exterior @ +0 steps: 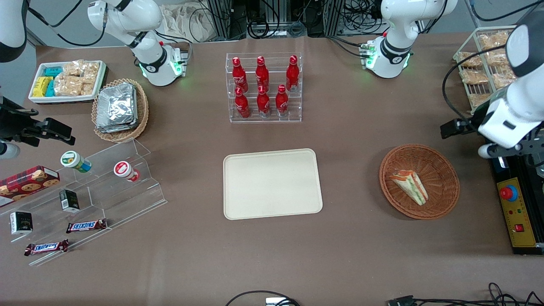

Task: Place sandwich from basket to tray
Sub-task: 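Lower the open left gripper over the wrapped sandwich in the basket, then close the left gripper on the sandwich and lift it from the basket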

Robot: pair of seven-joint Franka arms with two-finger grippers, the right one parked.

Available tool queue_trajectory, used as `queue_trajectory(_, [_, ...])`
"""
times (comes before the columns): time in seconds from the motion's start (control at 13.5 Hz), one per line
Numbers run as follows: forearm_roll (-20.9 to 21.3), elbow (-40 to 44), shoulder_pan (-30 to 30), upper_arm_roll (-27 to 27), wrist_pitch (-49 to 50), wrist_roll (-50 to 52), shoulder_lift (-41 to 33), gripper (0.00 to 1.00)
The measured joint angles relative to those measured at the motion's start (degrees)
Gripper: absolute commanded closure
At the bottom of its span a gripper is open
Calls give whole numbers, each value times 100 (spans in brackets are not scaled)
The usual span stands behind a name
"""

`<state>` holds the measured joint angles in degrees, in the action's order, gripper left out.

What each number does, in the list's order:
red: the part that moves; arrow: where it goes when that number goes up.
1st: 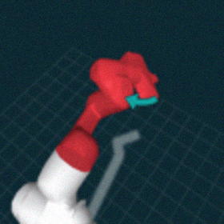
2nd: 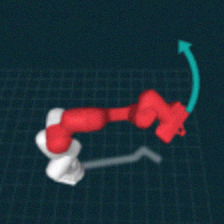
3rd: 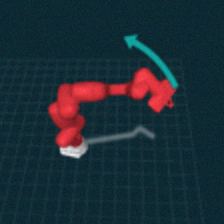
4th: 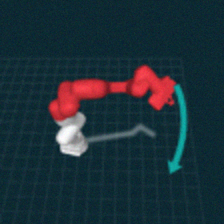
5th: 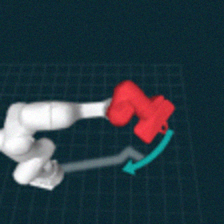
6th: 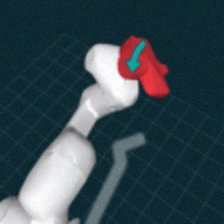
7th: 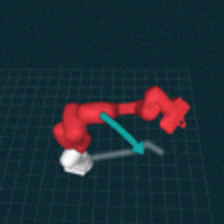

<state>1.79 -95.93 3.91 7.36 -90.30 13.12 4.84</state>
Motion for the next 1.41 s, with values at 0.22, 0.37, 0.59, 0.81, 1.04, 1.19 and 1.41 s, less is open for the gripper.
queue_trajectory(0.22, [0, -4, 5, -8, -281, 590, 470, 1])
queue_trajectory(0.37, [-3, -6, 16, -11, -559, 899, 802, 1])
queue_trajectory(0.59, [-137, -12, 144, -14, -1033, 1254, 1311, 1])
queue_trajectory(0.81, [-205, -19, 174, -11, -1492, 1441, 1830, 1])
queue_trajectory(1.04, [-213, -21, 174, -10, -1885, 1545, 2227, 1])
queue_trajectory(1.19, [-216, -23, 174, -10, -2007, 1669, 2439, 0])
queue_trajectory(1.41, [-218, -28, 220, -13, -2152, 1728, 2730, 0])
